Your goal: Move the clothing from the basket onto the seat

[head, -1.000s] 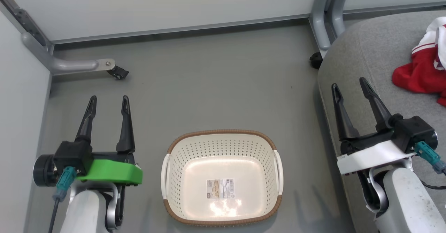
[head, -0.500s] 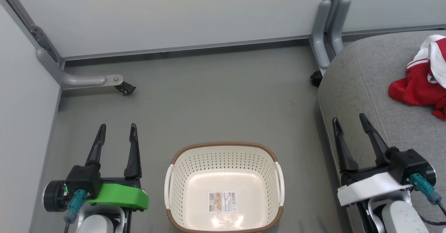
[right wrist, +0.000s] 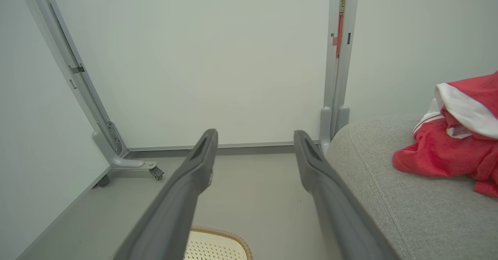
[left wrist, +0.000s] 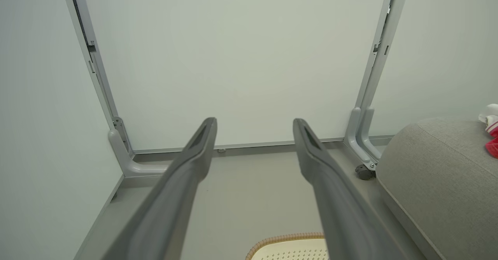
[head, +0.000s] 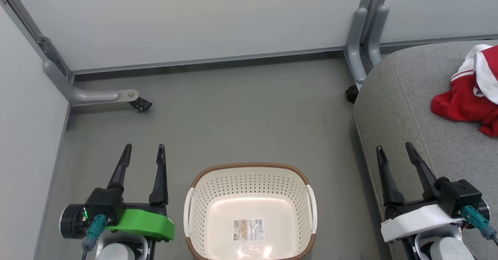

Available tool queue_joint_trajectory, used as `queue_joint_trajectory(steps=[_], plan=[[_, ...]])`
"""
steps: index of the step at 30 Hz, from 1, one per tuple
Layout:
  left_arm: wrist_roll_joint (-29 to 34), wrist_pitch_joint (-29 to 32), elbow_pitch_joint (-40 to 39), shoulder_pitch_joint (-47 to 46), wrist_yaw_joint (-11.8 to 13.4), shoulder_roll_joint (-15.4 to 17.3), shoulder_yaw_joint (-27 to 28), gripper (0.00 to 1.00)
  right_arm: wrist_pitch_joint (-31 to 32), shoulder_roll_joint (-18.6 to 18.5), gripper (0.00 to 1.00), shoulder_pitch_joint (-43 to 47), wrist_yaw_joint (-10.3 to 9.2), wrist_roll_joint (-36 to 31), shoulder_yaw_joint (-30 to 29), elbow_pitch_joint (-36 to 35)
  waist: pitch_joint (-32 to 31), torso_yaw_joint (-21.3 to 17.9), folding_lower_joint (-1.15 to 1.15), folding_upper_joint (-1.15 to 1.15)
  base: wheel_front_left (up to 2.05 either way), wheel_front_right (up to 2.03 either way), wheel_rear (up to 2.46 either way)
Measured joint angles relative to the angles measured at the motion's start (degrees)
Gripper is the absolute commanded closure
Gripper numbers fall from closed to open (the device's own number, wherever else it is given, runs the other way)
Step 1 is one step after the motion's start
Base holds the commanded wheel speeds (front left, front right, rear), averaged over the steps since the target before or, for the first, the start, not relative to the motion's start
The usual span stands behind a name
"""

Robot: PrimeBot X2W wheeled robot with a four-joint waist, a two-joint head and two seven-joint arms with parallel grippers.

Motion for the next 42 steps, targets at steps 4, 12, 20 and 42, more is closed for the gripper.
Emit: queue_joint_trajectory(steps=[4,12,20,42], plan=[[0.01,0.00,0.15,0.09,-0.13,-0.07,0.16,0.00,0.01,0.01,0.00,0.00,0.00,0.01,-0.07,0.20,-0.05,-0.04,0.00,0.00,0.00,0.00,0.00],[0.31,0.00,1.23,0.21,-0.14,-0.16,0.30,1.00,0.02,0.09,1.00,0.02,0.00,0.01,-0.04,0.65,-0.22,0.05,0.00,0.00,0.00,0.00,0.00],[-3.31,1.20,3.90,1.07,-0.16,-0.31,0.60,1.00,0.98,0.51,1.00,0.82,0.00,3.69,0.15,3.19,-0.31,-0.09,0.00,0.00,0.00,0.00,0.00],[-25.71,6.95,3.70,1.05,-1.05,-0.36,3.99,1.00,6.05,-0.09,1.00,-0.06,0.00,26.10,-0.67,4.81,-0.71,-0.83,0.00,0.00,0.00,0.00,0.00]])
